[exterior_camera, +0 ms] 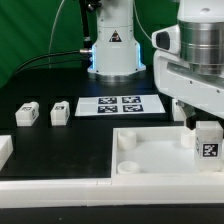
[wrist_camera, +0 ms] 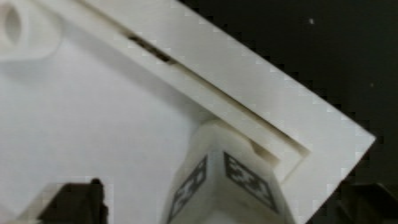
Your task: Assemble one leg
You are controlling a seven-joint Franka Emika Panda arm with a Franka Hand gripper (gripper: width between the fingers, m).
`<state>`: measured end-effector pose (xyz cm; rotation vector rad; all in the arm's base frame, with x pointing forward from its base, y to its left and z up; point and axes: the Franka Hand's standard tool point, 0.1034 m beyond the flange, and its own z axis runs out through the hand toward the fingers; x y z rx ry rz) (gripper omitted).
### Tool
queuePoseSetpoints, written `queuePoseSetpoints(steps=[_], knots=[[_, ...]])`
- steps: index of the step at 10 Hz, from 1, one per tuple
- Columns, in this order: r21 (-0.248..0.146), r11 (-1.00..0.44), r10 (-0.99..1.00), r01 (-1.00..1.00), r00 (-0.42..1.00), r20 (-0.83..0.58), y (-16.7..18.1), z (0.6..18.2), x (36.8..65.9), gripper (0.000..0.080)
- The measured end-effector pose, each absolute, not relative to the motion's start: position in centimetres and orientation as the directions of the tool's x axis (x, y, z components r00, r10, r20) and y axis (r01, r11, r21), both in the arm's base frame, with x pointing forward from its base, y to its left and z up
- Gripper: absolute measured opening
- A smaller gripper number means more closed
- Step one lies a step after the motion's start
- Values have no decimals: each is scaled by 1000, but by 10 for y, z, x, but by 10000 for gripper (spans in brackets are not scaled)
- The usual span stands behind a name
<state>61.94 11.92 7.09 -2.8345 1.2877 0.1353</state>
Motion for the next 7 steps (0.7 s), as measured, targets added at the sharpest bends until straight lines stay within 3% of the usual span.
queuePoseSetpoints(steps=[4,7], knots=[[-14,-928,-370,-373,925,-88,115,72,622,649],[-37,-994,-100,-103,992,-80,114,72,622,649]])
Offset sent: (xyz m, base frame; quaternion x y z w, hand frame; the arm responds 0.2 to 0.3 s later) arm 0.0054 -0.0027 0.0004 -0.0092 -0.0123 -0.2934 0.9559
